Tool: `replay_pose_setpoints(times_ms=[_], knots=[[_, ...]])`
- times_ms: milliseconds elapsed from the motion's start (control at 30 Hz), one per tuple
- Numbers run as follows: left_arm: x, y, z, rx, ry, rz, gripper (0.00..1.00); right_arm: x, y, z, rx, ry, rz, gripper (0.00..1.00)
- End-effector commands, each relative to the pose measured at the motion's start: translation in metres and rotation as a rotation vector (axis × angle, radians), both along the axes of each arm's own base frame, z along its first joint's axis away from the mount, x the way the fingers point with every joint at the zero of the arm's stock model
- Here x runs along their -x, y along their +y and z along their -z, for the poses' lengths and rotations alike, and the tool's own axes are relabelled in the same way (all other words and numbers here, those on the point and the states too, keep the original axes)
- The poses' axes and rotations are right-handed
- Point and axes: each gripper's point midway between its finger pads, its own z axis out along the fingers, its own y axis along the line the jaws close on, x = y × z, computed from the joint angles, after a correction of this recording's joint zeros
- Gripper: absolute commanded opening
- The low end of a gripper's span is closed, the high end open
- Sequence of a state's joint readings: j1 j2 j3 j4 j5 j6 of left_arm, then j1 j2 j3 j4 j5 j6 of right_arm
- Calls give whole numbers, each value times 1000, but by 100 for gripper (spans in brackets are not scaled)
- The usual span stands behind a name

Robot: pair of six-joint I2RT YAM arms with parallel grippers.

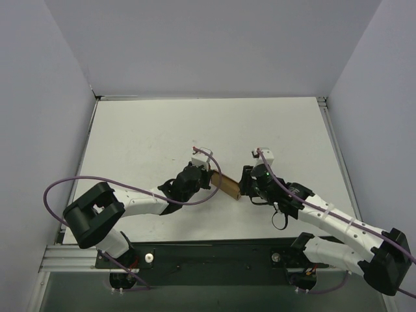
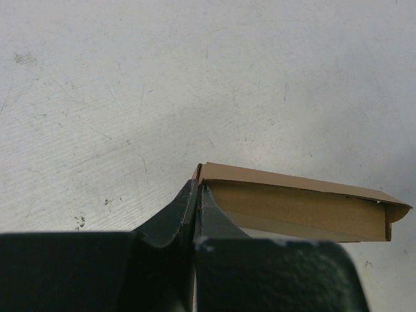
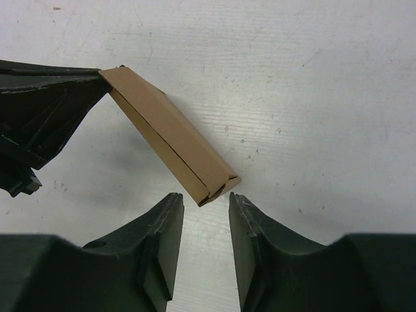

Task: Fold the paper box

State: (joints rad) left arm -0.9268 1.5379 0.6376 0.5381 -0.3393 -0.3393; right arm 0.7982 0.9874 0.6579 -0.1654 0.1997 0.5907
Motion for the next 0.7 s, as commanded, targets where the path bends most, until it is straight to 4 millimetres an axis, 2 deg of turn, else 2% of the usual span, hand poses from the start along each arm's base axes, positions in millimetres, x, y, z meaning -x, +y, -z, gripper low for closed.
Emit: replay_pose_setpoints(times_ms=[0,100,200,600,667], knots=[[31,18,63,-197,165,67,0,-13,11,-9,33,-85,-81,30],[31,18,63,-196,166,66,0,-18,11,-6,38,-101,-61,24],[30,17,63,-196,166,66,0,-21,10,1,48,-97,-34,22],[30,19,63,-200,168,61,0,-12,13,24,102,-64,-22,15],[30,18,63,-198,168,63,0,-12,11,27,111,-59,-17,9]])
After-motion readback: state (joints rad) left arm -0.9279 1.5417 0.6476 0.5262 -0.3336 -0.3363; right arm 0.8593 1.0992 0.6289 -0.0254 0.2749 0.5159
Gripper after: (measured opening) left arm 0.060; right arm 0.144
